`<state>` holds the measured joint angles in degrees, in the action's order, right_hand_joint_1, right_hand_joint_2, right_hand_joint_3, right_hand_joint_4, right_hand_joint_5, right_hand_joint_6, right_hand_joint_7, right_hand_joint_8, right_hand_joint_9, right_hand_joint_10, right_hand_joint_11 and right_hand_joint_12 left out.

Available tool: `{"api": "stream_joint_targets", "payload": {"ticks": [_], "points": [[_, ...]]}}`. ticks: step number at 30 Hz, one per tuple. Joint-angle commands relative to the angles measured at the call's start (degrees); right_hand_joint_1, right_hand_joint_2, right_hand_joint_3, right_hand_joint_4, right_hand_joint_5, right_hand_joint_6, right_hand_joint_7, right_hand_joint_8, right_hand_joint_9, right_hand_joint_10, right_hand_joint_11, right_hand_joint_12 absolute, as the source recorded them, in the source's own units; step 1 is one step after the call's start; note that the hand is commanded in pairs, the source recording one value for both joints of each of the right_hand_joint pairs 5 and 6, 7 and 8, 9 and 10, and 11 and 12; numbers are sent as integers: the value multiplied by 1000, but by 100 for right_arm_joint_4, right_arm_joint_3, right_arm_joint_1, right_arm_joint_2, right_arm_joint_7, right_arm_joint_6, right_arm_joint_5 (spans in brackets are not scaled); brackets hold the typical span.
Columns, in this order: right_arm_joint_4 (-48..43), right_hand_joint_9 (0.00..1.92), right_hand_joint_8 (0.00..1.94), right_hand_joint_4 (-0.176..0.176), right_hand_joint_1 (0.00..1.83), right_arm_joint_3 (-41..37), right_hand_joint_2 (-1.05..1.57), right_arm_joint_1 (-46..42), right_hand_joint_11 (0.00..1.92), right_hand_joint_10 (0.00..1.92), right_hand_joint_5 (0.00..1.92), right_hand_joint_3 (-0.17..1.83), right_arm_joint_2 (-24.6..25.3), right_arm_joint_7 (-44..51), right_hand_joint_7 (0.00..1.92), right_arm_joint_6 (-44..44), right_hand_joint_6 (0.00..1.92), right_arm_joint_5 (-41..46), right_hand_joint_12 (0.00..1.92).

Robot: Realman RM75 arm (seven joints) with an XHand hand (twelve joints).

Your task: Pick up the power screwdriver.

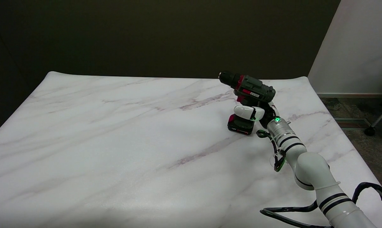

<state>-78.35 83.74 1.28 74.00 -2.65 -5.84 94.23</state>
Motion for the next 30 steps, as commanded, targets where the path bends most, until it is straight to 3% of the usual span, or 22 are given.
{"api": "stream_joint_targets", "payload": {"ticks": [1,15,30], "points": [[52,92,308,-106,999,21,-414,58,190,92,237,472,77,16,308,22,237,0,190],[75,145,360,-84,1006,53,-342,82,331,145,237,454,77,-8,360,22,237,0,331],[98,301,484,-84,1044,61,-176,122,541,301,239,444,77,-16,484,22,239,0,541]]}}
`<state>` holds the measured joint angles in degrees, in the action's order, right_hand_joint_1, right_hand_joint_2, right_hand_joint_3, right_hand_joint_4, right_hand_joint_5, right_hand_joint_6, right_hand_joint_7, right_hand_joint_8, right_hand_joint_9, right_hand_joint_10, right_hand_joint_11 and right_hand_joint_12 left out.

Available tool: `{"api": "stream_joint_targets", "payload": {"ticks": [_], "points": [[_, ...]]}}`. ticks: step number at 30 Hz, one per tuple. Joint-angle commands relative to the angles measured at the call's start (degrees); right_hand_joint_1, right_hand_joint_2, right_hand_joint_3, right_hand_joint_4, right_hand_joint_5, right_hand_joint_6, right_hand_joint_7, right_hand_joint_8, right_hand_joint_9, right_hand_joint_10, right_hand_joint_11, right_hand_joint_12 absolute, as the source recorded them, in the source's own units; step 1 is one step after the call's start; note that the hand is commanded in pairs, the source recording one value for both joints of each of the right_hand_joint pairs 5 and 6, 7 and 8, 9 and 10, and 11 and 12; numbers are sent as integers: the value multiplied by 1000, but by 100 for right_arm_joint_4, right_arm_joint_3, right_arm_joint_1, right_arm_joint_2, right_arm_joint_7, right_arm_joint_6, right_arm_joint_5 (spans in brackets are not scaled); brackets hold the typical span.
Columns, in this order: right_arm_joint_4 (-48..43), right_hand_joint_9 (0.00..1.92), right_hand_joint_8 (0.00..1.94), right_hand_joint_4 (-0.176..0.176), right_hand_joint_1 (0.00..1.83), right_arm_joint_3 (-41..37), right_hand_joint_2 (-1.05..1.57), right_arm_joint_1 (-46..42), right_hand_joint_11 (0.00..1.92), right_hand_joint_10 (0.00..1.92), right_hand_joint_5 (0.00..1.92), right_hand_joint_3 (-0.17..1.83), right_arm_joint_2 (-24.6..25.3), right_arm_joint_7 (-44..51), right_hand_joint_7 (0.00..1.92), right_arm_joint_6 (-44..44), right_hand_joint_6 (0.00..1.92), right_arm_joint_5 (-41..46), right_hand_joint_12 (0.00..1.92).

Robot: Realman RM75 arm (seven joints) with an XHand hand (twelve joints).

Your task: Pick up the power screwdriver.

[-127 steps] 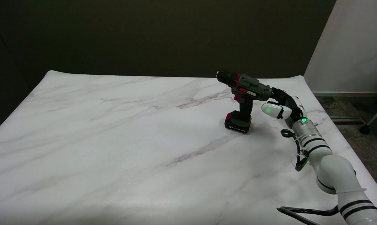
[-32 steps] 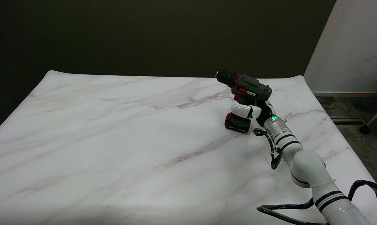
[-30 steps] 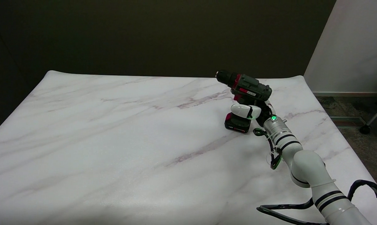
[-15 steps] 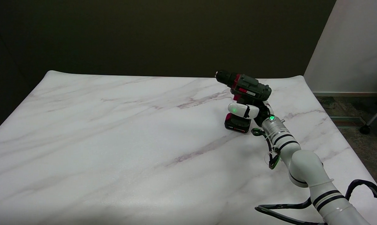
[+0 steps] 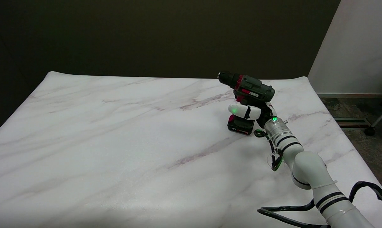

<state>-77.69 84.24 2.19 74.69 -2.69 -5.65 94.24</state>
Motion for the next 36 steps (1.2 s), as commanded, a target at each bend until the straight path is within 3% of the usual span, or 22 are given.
{"api": "stream_joint_targets", "payload": {"ticks": [1,8,11,14,16,19,22,35,36], "points": [[34,308,489,-85,1051,11,-154,32,549,308,239,451,8,-12,489,2,239,0,549],[42,354,541,-93,1109,11,45,40,616,354,244,464,24,-12,541,-14,244,0,616],[42,397,665,-89,1120,11,200,40,635,397,318,430,24,-12,665,-22,318,0,635],[49,541,911,-83,1115,11,306,48,659,541,379,408,24,-4,911,-30,379,0,659],[56,828,1176,-79,1089,11,397,48,680,828,427,412,24,-3,1176,-36,427,0,680],[72,1016,1361,-76,1067,11,510,48,732,1016,464,424,24,-12,1361,-38,464,0,732],[89,1316,1616,-77,1030,11,683,56,913,1316,490,437,32,-12,1616,-38,490,0,913],[177,1605,1920,-75,935,11,942,111,1313,1605,558,492,32,-12,1920,-30,558,0,1313],[184,1610,1920,-54,961,11,949,119,1325,1610,585,490,32,-12,1920,-30,585,0,1325]]}}
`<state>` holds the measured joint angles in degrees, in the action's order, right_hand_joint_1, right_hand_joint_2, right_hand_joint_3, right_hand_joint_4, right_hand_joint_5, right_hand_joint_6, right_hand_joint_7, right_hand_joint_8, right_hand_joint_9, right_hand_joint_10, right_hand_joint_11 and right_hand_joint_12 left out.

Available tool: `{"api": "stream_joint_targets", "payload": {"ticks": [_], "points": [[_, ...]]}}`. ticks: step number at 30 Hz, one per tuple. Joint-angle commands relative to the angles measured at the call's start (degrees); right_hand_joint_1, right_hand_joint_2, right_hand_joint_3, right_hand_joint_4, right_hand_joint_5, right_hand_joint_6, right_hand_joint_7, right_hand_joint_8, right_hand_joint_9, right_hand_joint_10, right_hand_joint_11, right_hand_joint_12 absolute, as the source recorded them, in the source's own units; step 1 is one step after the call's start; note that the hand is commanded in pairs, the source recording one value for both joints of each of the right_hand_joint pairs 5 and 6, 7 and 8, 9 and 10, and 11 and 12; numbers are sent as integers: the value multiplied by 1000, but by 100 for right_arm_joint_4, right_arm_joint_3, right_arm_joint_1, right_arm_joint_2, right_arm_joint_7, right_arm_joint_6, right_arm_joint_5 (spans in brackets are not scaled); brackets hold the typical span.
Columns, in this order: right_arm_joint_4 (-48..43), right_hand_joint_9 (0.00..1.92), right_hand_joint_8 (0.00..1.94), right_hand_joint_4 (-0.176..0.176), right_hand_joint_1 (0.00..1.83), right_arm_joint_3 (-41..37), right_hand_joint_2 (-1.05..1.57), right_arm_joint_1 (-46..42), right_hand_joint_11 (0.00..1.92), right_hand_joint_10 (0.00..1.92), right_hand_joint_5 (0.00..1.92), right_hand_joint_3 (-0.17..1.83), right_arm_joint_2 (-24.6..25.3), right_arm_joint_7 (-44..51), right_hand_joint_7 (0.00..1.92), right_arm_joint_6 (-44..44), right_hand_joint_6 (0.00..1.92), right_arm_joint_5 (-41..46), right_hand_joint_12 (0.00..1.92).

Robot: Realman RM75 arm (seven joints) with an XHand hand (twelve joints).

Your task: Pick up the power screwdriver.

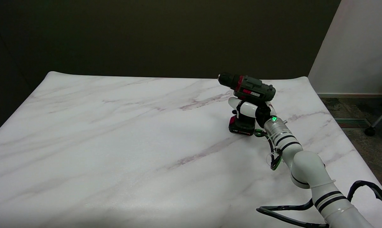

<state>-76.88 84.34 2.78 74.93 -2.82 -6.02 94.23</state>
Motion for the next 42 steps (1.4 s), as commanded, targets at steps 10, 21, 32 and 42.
{"api": "stream_joint_targets", "payload": {"ticks": [10,21,32,42], "points": [[169,1920,1920,20,994,1,897,123,1632,1920,838,402,16,8,1920,40,838,1,1632],[209,1920,1920,-8,1111,9,217,155,1920,1920,1061,259,16,49,1920,40,1061,1,1920],[249,1920,1920,15,1293,9,744,180,1920,1920,1342,218,24,49,1920,40,1342,1,1920],[281,1920,1920,-25,1383,9,1107,204,1920,1920,977,215,24,49,1920,17,977,1,1920]]}}
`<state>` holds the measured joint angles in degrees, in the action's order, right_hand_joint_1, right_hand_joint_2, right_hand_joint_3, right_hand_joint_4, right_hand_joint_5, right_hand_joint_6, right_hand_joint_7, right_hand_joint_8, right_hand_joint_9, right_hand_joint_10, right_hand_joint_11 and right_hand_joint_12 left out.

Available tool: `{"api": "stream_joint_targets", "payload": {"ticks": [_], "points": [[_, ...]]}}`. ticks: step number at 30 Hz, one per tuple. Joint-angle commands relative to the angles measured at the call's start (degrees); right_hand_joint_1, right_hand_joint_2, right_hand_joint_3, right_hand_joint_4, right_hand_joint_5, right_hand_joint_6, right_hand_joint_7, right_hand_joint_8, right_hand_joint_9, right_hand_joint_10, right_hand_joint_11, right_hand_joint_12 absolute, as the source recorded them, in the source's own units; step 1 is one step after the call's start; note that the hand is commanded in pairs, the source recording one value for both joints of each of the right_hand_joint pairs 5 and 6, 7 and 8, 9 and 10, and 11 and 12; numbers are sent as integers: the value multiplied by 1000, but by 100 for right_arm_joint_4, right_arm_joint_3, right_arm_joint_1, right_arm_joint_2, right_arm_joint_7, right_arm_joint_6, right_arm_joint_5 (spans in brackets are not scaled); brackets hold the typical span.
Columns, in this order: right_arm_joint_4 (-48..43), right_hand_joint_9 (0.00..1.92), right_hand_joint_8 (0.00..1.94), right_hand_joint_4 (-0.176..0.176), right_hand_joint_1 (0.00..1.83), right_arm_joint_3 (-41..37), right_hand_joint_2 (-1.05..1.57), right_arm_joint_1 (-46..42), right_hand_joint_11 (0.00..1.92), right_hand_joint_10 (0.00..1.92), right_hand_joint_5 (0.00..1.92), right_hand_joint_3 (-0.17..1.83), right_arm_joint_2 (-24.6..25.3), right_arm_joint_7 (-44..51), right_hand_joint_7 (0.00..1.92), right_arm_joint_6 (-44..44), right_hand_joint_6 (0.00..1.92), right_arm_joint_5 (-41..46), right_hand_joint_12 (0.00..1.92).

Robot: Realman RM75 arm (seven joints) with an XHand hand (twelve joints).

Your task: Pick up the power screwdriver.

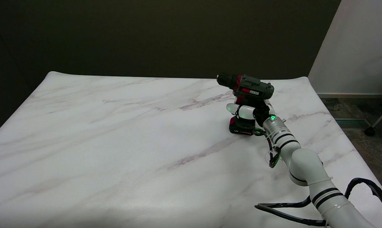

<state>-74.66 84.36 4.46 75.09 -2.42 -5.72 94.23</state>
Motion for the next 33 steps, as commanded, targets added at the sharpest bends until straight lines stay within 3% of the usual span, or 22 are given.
{"api": "stream_joint_targets", "payload": {"ticks": [1,6,14,22,23,25,26,30,33], "points": [[59,1920,1920,-17,1375,7,1150,36,1920,1920,982,219,8,9,1920,-15,982,0,1920],[59,1920,1920,12,1328,7,1309,36,1920,1920,990,236,8,-12,1920,-39,990,0,1920],[35,1920,1920,176,1265,-17,1437,44,1920,1920,893,231,8,-39,1920,-55,893,0,1920],[35,1920,1920,176,1255,-33,1455,52,1920,1920,873,228,0,-39,1920,-63,873,1,1920],[28,1920,1920,156,1283,-33,1450,52,1920,1920,883,237,0,-39,1920,-63,883,0,1920],[27,1920,1920,77,1272,-33,1440,52,1920,1920,925,275,-8,-39,1920,-63,925,0,1920],[27,1920,1920,60,1269,-33,1443,52,1920,1920,947,288,-8,-39,1920,-63,947,0,1920],[27,1920,1920,44,1268,-41,1453,76,1920,1920,982,299,-8,-39,1920,-63,982,0,1920],[35,1920,1920,63,1277,-33,1442,92,1920,1920,934,290,-8,-39,1920,-63,934,0,1920]]}}
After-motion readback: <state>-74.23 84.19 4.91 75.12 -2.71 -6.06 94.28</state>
